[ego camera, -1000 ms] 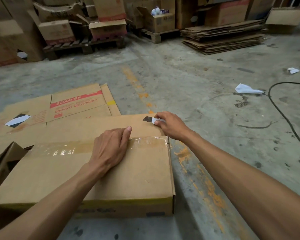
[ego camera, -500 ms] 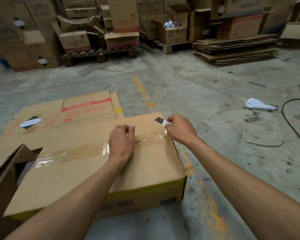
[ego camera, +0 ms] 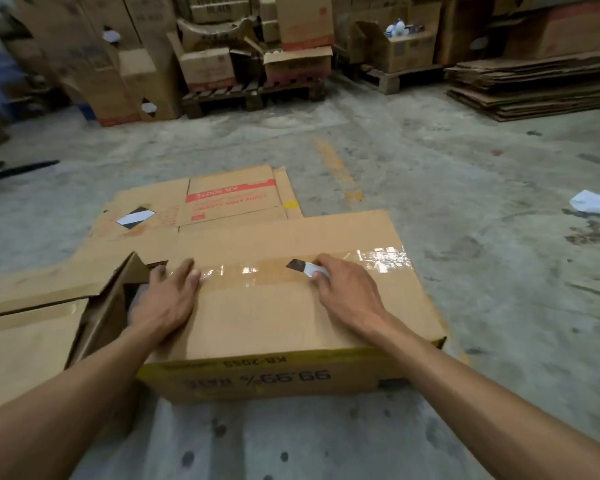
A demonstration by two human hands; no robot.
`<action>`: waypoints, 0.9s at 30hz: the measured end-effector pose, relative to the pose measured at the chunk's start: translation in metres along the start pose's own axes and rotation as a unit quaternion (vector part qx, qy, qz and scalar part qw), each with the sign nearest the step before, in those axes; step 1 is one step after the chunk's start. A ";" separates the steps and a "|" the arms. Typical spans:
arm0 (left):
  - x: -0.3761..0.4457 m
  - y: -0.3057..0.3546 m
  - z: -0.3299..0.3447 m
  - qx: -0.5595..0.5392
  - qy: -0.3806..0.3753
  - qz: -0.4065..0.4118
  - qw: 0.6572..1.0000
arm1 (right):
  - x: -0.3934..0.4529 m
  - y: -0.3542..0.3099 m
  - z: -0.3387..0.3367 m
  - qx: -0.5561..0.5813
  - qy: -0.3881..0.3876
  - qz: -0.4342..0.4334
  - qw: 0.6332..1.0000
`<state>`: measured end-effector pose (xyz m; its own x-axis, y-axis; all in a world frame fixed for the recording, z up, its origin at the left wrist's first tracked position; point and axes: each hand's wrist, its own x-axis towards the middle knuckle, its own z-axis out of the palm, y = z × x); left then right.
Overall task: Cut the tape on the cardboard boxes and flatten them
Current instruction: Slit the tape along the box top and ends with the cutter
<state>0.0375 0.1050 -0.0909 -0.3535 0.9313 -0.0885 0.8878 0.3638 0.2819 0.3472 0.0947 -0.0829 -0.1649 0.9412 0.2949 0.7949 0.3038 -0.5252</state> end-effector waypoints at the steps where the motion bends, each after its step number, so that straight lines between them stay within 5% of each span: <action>1: -0.002 -0.001 0.002 -0.006 0.010 0.007 1.000 | -0.001 0.002 0.004 -0.021 0.010 -0.015 1.000; 8: -0.031 0.024 0.005 -0.022 0.000 -0.027 0.999 | 0.027 0.020 -0.005 -0.149 0.004 0.009 0.989; 17: -0.057 0.097 0.018 -0.039 -0.121 0.053 0.991 | -0.004 -0.004 -0.003 -0.054 0.034 0.128 0.990; 22: -0.026 0.111 0.006 0.012 -0.041 0.077 0.996 | -0.033 0.022 -0.017 -0.051 0.104 0.202 0.973; 27: 0.009 0.100 0.020 -0.021 -0.031 0.150 0.988 | -0.053 0.027 -0.004 -0.124 0.136 0.130 0.974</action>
<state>0.1289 0.1503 -0.0827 -0.0555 0.9970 -0.0532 0.9366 0.0705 0.3431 0.3796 0.0523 -0.1094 0.1953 0.8969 0.3967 0.9113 -0.0164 -0.4114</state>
